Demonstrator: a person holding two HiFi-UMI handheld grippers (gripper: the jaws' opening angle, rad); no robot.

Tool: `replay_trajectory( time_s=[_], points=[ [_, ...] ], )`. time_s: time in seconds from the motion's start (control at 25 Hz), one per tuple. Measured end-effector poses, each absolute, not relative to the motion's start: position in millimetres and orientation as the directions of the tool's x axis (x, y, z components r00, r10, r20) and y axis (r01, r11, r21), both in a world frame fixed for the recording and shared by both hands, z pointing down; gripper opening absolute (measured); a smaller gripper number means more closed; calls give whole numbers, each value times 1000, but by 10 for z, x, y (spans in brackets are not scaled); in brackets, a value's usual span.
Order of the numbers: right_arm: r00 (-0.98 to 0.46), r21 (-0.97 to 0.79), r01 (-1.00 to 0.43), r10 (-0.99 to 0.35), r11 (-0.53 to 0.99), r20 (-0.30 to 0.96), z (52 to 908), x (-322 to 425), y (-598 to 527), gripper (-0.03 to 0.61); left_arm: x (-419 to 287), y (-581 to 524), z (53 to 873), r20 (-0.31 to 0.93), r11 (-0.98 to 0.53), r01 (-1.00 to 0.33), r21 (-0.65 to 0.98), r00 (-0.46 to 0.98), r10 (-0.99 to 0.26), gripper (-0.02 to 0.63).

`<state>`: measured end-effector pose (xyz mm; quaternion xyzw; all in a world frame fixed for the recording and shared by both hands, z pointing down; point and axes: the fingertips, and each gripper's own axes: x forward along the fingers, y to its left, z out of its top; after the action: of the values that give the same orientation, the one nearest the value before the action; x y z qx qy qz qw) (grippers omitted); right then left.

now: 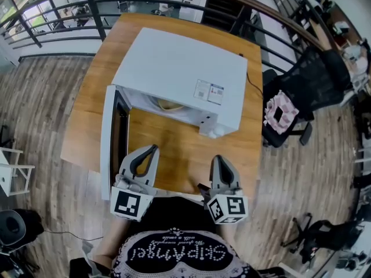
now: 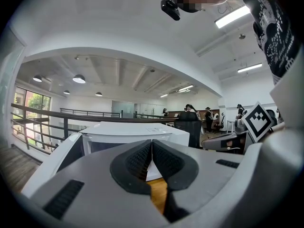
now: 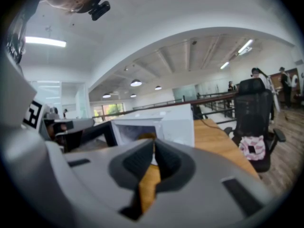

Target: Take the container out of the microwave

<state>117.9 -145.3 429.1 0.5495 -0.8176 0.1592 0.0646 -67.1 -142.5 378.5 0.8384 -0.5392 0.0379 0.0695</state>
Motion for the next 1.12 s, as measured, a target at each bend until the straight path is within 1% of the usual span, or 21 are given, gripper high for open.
replay_trajectory(
  time_s=[0.32, 0.6, 0.64, 0.72, 0.88, 1.12],
  points=[
    [-369, -205, -925, -887, 320, 278, 4318, 1294, -1451, 34, -602, -1475, 3790, 151, -419, -907, 36, 420, -895, 32],
    [-362, -219, -926, -891, 309, 275, 4354, 1363, -1490, 35, -561, -1573, 3818, 176, -422, -905, -54, 407, -896, 35],
    [-360, -224, -925, -892, 306, 273, 4362, 1367, -1489, 35, -552, -1588, 3822, 178, -429, -901, -64, 412, -894, 40],
    [-355, -239, -925, -895, 295, 270, 4378, 1372, -1468, 35, -546, -1612, 3835, 197, -445, -893, -75, 424, -884, 78],
    [-348, -254, -925, -900, 284, 262, 4365, 1432, -1481, 34, -492, -1735, 3816, 220, -474, -873, -110, 444, -869, 109],
    [-331, -254, -930, -906, 265, 266, 4385, 1541, -1469, 34, -387, -1916, 3830, 206, -510, -852, -118, 481, -852, 120]
  ],
)
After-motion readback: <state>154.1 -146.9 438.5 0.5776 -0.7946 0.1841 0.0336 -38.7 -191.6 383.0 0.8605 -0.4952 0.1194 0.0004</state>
